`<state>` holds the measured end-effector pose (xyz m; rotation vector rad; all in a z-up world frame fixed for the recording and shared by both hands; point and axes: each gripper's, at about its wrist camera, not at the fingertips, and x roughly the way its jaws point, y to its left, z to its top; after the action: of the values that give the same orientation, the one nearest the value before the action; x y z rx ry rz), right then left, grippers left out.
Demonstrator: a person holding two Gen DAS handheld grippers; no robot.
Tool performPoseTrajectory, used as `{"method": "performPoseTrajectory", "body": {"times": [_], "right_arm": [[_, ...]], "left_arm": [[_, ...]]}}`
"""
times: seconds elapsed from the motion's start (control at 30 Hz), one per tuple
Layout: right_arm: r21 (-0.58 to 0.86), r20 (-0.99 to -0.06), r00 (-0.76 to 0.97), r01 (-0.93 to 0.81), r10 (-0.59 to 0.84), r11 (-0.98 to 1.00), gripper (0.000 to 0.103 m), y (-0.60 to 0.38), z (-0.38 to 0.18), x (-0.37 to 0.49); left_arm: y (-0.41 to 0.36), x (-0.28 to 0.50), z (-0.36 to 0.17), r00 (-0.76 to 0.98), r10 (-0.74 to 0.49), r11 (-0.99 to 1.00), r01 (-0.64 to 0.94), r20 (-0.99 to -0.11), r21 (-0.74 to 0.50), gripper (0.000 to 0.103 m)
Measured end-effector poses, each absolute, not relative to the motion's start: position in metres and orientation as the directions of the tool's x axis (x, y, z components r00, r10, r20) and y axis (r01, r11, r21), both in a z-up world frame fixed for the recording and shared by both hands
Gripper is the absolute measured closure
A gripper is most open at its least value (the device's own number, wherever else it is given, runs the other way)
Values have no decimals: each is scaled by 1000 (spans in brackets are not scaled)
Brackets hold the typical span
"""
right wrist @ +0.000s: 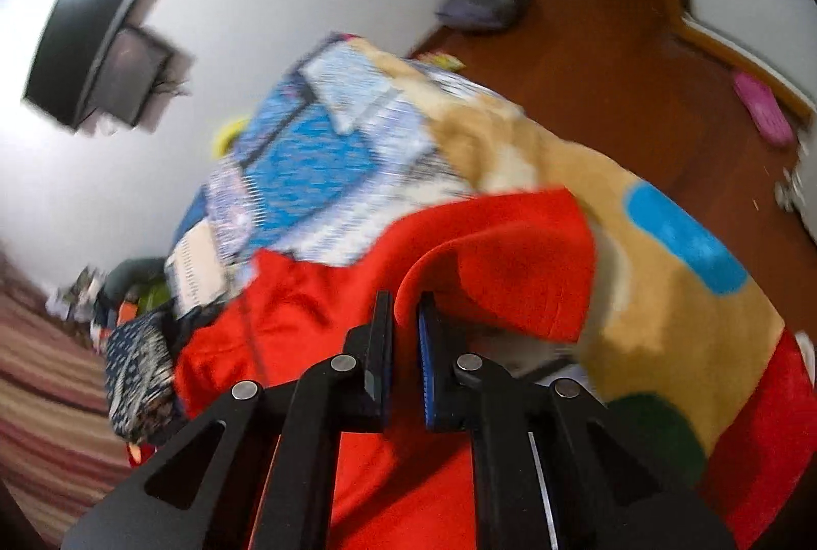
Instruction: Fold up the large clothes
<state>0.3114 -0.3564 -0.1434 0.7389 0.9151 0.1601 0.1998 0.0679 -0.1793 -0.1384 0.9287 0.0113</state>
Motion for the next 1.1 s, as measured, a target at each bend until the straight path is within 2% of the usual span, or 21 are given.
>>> {"method": "performPoseTrajectory", "body": {"times": [0.23, 0.33, 0.47, 0.73, 0.77, 0.93, 1.0, 1.07, 1.1], "right_arm": [[612, -559, 643, -106, 523, 784, 95, -272, -66, 293], [574, -556, 600, -224, 575, 788, 95, -226, -54, 286], [515, -629, 494, -314, 600, 798, 95, -168, -75, 281], [446, -813, 187, -407, 551, 797, 94, -82, -173, 250], [435, -826, 168, -418, 539, 797, 92, -77, -177, 247], [348, -872, 146, -484, 467, 803, 91, -68, -185, 224], [342, -869, 151, -507, 471, 792, 82, -72, -177, 217], [347, -858, 160, -521, 488, 780, 66, -79, -166, 213], [347, -848, 177, -527, 500, 775, 66, -86, -161, 210]], "left_arm": [[78, 188, -167, 644, -27, 992, -80, -765, -102, 16], [84, 183, -163, 656, -30, 989, -87, -754, -116, 16], [93, 174, -160, 659, -22, 986, -108, -751, -124, 16], [111, 158, -170, 629, -7, 981, -148, -777, -128, 16], [113, 157, -171, 623, -7, 979, -154, -782, -132, 16], [115, 155, -177, 601, -2, 978, -165, -799, -127, 16], [112, 157, -178, 595, -2, 980, -160, -804, -121, 16], [107, 160, -178, 587, -6, 982, -149, -809, -115, 16], [101, 164, -178, 583, -10, 984, -137, -813, -111, 16]]}}
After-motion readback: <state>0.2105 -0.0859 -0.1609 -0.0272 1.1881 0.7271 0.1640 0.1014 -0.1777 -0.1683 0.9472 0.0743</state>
